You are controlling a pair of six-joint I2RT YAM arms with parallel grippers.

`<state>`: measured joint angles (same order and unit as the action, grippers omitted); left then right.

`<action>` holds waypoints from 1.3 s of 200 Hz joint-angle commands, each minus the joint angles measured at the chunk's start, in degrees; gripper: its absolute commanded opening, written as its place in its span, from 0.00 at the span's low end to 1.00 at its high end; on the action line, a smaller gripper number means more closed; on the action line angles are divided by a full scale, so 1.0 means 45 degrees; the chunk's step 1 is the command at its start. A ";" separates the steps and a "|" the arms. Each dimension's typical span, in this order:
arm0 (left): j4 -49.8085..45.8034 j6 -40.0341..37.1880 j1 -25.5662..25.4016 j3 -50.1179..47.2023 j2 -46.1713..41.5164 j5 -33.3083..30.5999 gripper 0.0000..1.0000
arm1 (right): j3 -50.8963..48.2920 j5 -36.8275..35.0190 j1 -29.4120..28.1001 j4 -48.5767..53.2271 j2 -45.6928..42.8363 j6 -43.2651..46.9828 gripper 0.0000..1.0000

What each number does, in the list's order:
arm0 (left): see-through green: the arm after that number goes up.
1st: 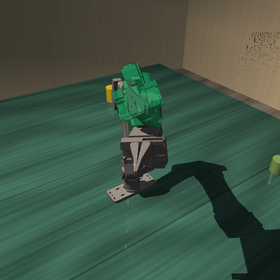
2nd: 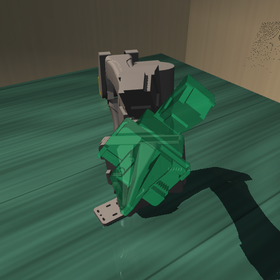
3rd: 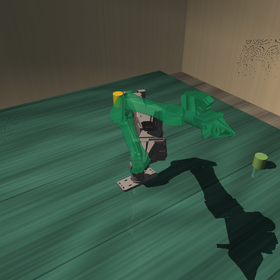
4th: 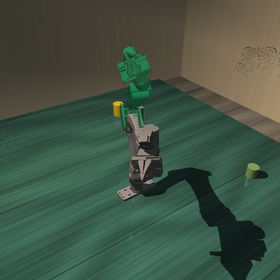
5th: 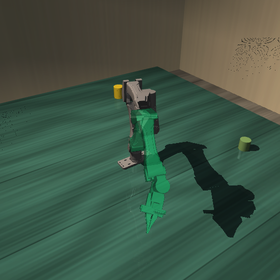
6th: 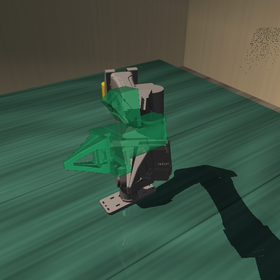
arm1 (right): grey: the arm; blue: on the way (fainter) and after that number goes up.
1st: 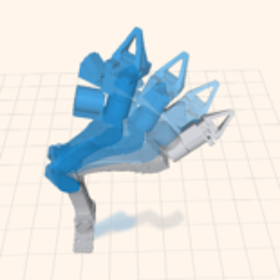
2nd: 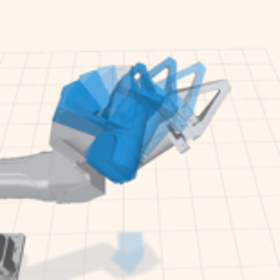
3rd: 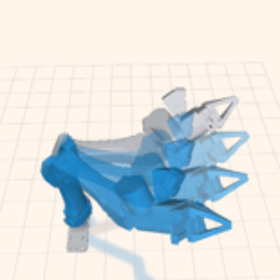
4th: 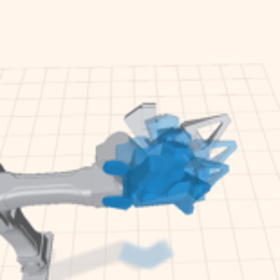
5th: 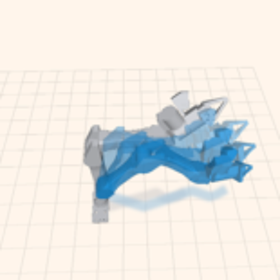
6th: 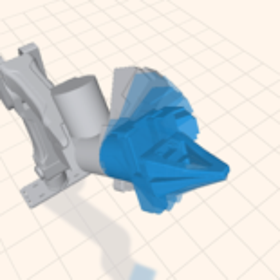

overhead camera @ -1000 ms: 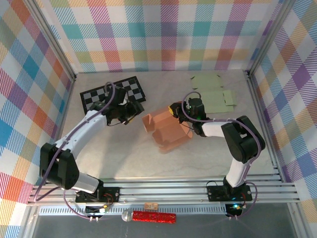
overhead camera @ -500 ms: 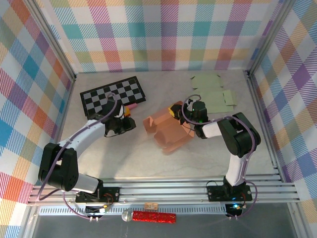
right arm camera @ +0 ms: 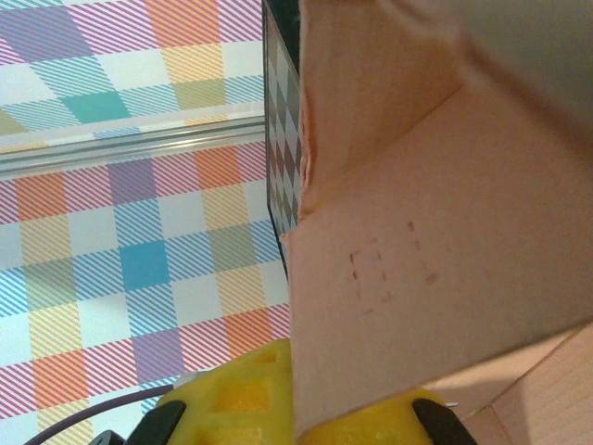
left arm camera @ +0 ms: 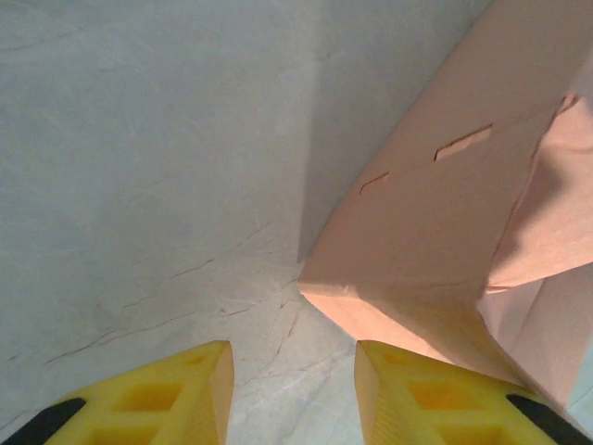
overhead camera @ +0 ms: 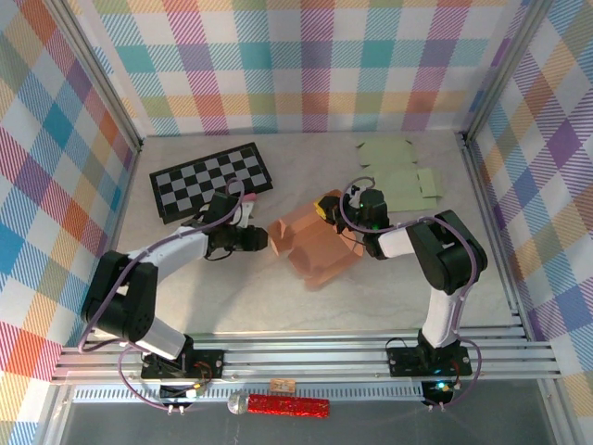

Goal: Fold the paper box

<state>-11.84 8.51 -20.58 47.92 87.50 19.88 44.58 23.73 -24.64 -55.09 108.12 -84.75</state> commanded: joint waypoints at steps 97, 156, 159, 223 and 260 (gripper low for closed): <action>-0.0240 -0.1706 -0.1464 0.1494 0.1021 -0.0352 0.38 | 0.0373 0.0263 0.0047 -0.0387 0.0171 0.0045 0.00; 0.0052 -0.1020 -0.2230 0.1578 0.1160 -0.1803 0.35 | 0.0258 0.0092 -0.0027 -0.0874 0.0193 0.0025 0.00; 0.0094 -0.0931 -0.2266 0.1577 0.1160 -0.1915 0.35 | 0.0210 0.0066 -0.0031 -0.0950 0.0203 0.0010 0.00; 0.0813 0.0133 -0.3096 0.1421 0.1286 -0.3303 0.32 | -0.0606 -0.0485 -0.0280 -0.2699 0.0786 -0.0275 0.00; 0.0881 0.0466 -0.3312 0.1578 0.1510 -0.3872 0.28 | -0.0521 -0.0543 -0.0373 -0.2607 0.0799 -0.0326 0.00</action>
<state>-8.97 8.88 -34.83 53.52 93.19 5.65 42.72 21.87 -25.65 -64.18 110.98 -85.65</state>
